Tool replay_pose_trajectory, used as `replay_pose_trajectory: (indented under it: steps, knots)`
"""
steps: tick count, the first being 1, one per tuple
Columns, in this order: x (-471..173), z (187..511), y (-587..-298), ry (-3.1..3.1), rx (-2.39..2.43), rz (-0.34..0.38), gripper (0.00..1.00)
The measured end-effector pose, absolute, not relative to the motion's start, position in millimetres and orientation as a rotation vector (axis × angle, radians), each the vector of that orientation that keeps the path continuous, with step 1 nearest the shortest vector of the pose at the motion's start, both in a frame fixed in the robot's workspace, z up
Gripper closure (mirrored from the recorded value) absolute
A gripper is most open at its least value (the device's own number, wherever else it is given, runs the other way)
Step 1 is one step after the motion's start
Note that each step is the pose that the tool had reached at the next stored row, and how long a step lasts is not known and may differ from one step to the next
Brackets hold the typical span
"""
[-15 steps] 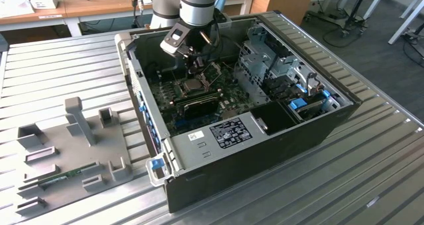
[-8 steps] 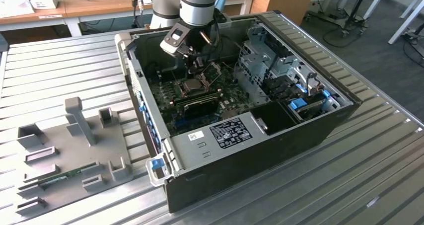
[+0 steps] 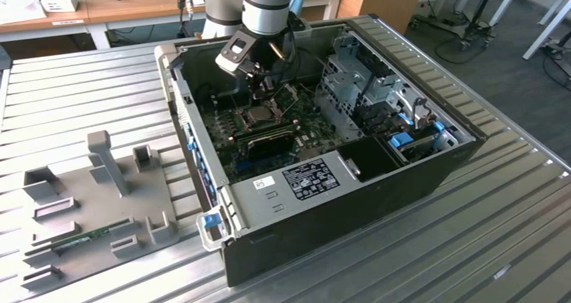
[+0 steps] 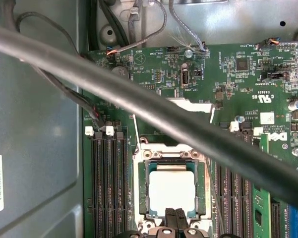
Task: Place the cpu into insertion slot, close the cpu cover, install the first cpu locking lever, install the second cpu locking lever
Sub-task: 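Place the cpu into insertion slot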
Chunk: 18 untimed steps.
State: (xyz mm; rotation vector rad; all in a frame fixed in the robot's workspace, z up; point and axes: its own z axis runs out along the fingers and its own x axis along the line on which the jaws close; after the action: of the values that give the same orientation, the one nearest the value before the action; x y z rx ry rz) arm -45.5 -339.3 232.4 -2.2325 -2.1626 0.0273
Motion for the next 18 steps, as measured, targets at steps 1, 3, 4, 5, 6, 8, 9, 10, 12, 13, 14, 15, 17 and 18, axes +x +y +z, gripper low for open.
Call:
replay_pose_trajectory:
  steps: [1, 3, 4, 5, 6, 8, 9, 10, 12, 13, 14, 15, 17, 18]
  knots:
    - [-45.5, 232.4, -339.3, -2.162, -2.232, 0.028, 0.89]
    - [-45.5, 232.4, -339.3, -2.161, -2.231, 0.030, 0.89]
    - [-45.5, 232.4, -339.3, -2.161, -2.231, 0.031, 0.89]
    - [-45.5, 232.4, -339.3, -2.161, -2.231, 0.031, 0.89]
    - [-45.5, 232.4, -339.3, -2.160, -2.230, 0.032, 0.89]
    - [-45.5, 232.4, -339.3, -2.160, -2.230, 0.034, 0.89]
    - [-45.5, 232.4, -339.3, -2.159, -2.229, 0.035, 0.89]
    - [-45.5, 232.4, -339.3, -2.159, -2.229, 0.036, 0.89]
    - [-45.5, 232.4, -339.3, -2.158, -2.228, 0.037, 0.89]
    - [-45.5, 232.4, -339.3, -2.158, -2.228, 0.038, 0.89]
    - [-45.5, 232.4, -339.3, -2.157, -2.227, 0.039, 0.89]
    - [-45.5, 232.4, -339.3, -2.157, -2.227, 0.040, 0.89]
    - [-45.5, 232.4, -339.3, -2.156, -2.226, 0.042, 0.89]
    - [-45.5, 232.4, -339.3, -2.156, -2.226, 0.042, 0.89]
